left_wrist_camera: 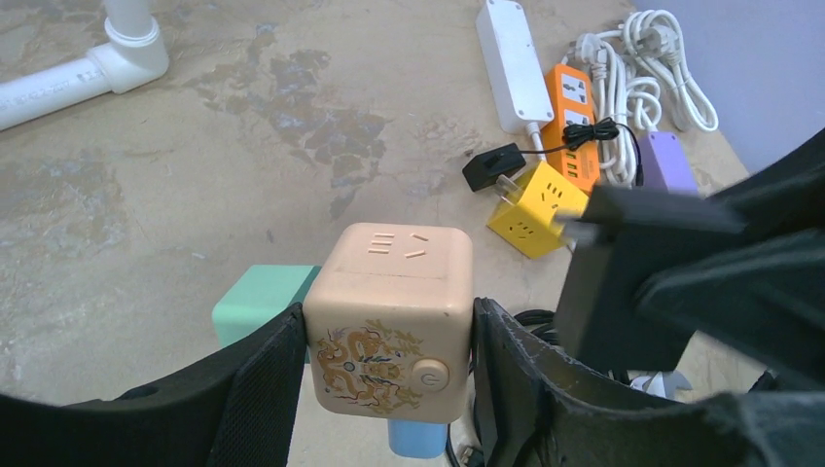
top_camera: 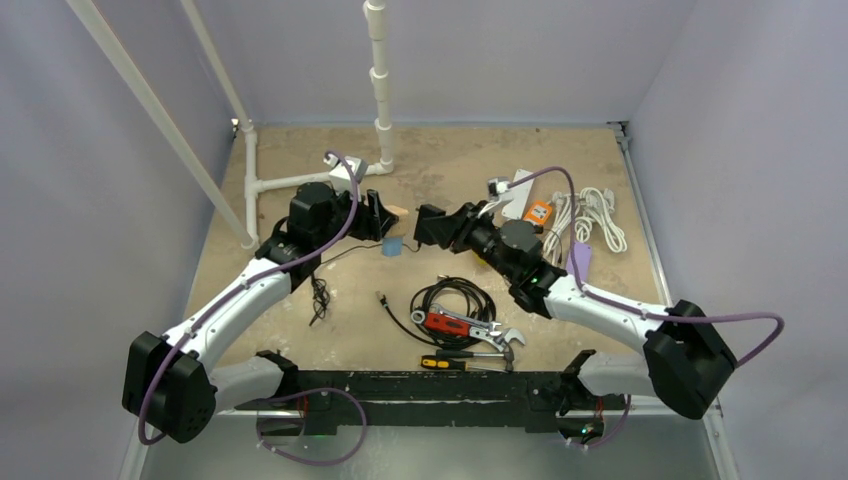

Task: Pull the plug off the socket
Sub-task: Remove the plug from the socket.

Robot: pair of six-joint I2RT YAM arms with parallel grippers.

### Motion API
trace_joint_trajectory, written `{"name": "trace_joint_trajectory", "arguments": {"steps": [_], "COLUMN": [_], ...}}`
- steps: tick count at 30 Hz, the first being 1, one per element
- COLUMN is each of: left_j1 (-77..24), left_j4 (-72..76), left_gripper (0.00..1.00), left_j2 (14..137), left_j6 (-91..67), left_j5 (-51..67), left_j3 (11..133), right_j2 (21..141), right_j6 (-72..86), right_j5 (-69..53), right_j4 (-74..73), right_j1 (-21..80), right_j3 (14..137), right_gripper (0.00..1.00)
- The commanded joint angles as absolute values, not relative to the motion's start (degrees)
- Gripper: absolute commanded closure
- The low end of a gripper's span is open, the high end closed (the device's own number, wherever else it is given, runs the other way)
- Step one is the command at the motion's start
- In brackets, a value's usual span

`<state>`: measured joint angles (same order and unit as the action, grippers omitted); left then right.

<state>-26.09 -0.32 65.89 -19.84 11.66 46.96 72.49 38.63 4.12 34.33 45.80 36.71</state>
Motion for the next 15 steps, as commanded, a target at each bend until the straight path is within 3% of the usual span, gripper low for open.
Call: {"name": "trace_joint_trajectory", "arguments": {"steps": [1, 9, 15], "left_j1": [-25.8, -25.4, -22.3], "left_j4": [2.9, 2.0, 1.9], "left_gripper": [1.0, 1.0, 1.0], "left_j2": [65.5, 64.4, 60.7], "left_j6": [-18.8, -18.8, -19.8], "left_j5": [11.6, 8.4, 4.1], "left_j3": [46.9, 47.0, 47.0], "right_j2": [69.4, 67.6, 63.1], "right_j6": [38.1, 36.8, 34.1], "right_j5": [-8.9, -0.7, 8.4], "right_j4": [44.7, 40.0, 27.6], "right_j1": [42.2, 42.3, 42.3], "right_j3": [38.0, 38.9, 42.5], "right_gripper": [1.0, 1.0, 1.0]}}
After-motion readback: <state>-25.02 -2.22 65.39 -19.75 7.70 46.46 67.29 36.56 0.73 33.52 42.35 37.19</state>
